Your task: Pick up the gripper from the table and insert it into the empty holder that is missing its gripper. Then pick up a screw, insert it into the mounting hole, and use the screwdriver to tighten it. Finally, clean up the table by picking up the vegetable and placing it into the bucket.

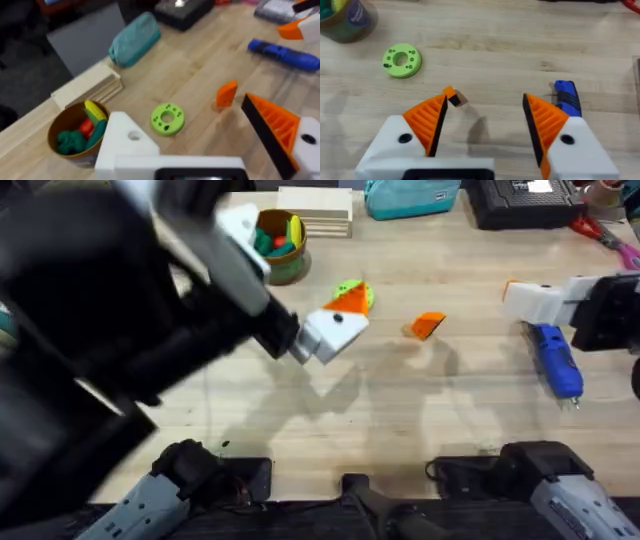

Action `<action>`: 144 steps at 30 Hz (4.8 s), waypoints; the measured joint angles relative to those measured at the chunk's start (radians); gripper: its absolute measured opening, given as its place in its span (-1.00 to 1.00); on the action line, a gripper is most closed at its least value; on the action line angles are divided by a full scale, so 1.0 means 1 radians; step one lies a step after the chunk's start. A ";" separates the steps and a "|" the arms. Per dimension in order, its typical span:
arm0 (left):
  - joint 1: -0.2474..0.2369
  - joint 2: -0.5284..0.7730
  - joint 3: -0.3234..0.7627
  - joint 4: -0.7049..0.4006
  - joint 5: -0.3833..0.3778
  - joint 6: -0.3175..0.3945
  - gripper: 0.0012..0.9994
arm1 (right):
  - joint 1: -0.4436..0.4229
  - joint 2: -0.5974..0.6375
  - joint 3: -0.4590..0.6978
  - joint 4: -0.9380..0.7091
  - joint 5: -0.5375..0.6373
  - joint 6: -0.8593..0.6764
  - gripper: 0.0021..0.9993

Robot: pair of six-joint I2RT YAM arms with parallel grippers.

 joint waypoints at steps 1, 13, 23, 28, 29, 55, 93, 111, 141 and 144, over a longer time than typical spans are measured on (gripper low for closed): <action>0.000 -0.035 -0.063 0.066 0.007 0.000 0.98 | 0.000 0.000 0.000 0.000 0.000 0.000 0.79; 0.000 -0.447 -0.568 0.431 0.070 -0.081 0.98 | 0.000 0.000 0.000 -0.001 0.000 0.000 0.79; 0.043 -0.642 -0.696 0.443 0.107 -0.125 0.98 | 0.000 0.000 0.000 -0.001 0.000 0.000 0.79; 0.089 -0.667 -0.724 0.429 0.144 -0.182 0.98 | 0.000 0.000 0.000 -0.001 0.000 0.000 0.79; 0.095 -0.667 -0.724 0.415 0.149 -0.191 0.98 | 0.000 0.000 0.000 -0.001 0.000 0.000 0.79; 0.101 -0.667 -0.725 0.289 0.194 -0.228 0.98 | 0.000 0.000 0.000 -0.001 0.000 0.000 0.79; 0.101 -0.667 -0.725 0.289 0.197 -0.228 0.98 | 0.293 0.594 0.005 0.067 0.031 -0.174 0.79; 0.101 -0.667 -0.725 0.289 0.197 -0.228 0.98 | 0.288 0.741 0.006 0.126 0.081 -0.172 -0.12; 0.101 -0.667 -0.725 0.289 0.198 -0.228 0.98 | -0.059 0.384 -0.064 0.305 -0.660 -0.022 -0.97; 0.101 -0.667 -0.725 0.289 0.197 -0.228 0.98 | -0.068 0.443 -0.177 0.455 -0.863 0.099 -0.97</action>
